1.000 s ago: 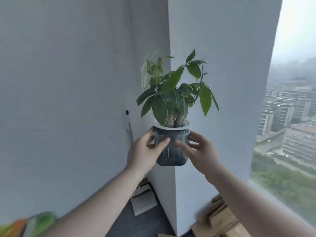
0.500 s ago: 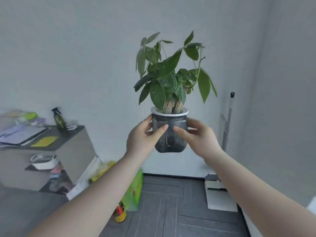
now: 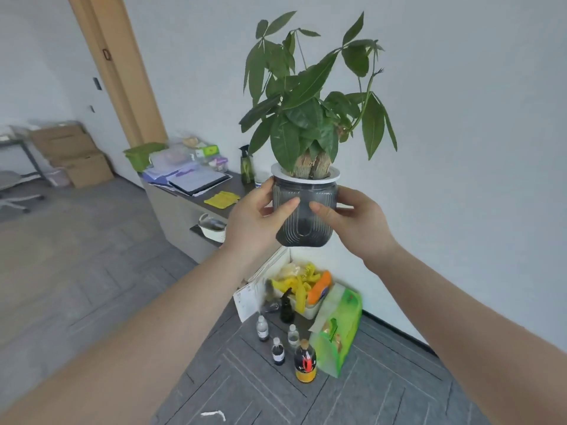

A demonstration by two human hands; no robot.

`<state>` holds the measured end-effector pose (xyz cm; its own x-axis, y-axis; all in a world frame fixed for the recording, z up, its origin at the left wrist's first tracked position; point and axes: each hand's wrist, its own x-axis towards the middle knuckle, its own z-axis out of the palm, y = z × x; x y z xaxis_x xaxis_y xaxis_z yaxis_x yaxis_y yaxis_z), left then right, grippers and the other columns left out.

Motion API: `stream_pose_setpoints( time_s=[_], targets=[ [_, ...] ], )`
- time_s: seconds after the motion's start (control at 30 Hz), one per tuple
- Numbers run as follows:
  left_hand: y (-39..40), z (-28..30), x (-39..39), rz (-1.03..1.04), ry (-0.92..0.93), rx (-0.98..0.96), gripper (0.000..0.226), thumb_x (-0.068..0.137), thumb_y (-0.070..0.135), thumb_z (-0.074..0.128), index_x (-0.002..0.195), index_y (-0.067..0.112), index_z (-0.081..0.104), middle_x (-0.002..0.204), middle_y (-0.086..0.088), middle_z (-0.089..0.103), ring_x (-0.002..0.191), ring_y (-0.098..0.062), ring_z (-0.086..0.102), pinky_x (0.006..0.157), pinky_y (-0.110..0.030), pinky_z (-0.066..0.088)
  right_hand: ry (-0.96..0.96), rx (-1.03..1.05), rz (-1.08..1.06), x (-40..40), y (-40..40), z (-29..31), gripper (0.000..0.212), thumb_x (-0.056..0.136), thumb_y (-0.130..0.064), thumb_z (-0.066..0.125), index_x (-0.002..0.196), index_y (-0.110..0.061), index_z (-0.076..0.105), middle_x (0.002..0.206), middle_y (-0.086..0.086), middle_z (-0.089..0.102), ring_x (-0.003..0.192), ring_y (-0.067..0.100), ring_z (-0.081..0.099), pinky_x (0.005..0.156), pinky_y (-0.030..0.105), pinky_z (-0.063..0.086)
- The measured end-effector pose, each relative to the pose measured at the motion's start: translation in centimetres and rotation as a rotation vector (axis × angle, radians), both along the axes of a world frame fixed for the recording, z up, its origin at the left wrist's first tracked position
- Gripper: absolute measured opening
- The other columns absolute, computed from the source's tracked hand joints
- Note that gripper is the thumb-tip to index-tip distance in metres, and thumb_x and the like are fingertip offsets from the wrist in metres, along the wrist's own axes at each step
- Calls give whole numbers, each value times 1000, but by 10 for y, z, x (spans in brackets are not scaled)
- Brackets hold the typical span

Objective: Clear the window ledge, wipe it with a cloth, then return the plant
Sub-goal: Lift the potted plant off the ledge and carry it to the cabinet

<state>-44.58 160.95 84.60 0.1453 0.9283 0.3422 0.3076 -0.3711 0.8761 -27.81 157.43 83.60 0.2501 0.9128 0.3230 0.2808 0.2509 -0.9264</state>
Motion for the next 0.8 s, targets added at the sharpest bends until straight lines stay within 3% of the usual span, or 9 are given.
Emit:
stream_pose_setpoints(
  time_s=[0.1,0.17,0.3,0.43,0.53,0.63,0.73,0.8],
  targets=[
    [56,-14,-42,10,28,-21,45,85,33,71,126,40,53,89,28,59,69,1,62,68,-27,50,-13,-37,10,-40,59,-18,35,83,-31,74,116,-21,68,108,-9,73,100,14,69,90,31,55],
    [99,-22,-68,8,57,-42,46,85,34,70,127,40,51,87,29,57,63,1,59,60,-28,47,-34,-66,7,-64,101,-24,34,83,-30,74,115,-21,68,107,-9,73,99,13,69,88,28,54],
    [181,-35,-110,8,134,-47,54,84,41,70,134,33,53,104,21,62,87,3,60,76,-15,45,-59,-132,0,-106,178,-30,33,83,-28,74,114,-19,68,108,-8,72,99,14,68,85,27,53],
    [250,-50,-135,-12,143,-75,51,84,34,71,132,27,56,102,18,62,94,-6,64,85,-22,44,-111,-189,-14,-129,246,-41,30,82,-25,75,110,-19,67,104,-7,71,98,15,67,89,32,54],
    [308,-61,-149,-3,133,-95,47,84,28,73,129,24,59,91,25,58,93,-4,64,77,-9,42,-131,-221,-11,-142,308,-53,31,80,-27,77,110,-21,68,104,-8,72,99,15,67,89,33,54],
    [376,-76,-168,18,151,-121,39,85,27,71,123,26,62,82,35,57,80,12,63,70,1,40,-146,-219,16,-160,381,-65,31,80,-28,77,109,-21,69,104,-8,72,98,15,67,90,35,54],
    [446,-89,-186,57,207,-123,41,86,31,69,126,32,59,96,27,66,90,3,67,84,-13,46,-149,-194,73,-177,459,-83,25,81,-23,75,105,-21,69,96,-9,70,88,9,65,79,15,50],
    [498,-93,-196,87,262,-123,44,86,35,68,129,36,57,105,20,68,93,-2,66,91,-24,48,-142,-191,102,-186,515,-94,23,82,-20,75,104,-19,69,89,-13,67,75,-8,61,65,0,42]
  ],
)
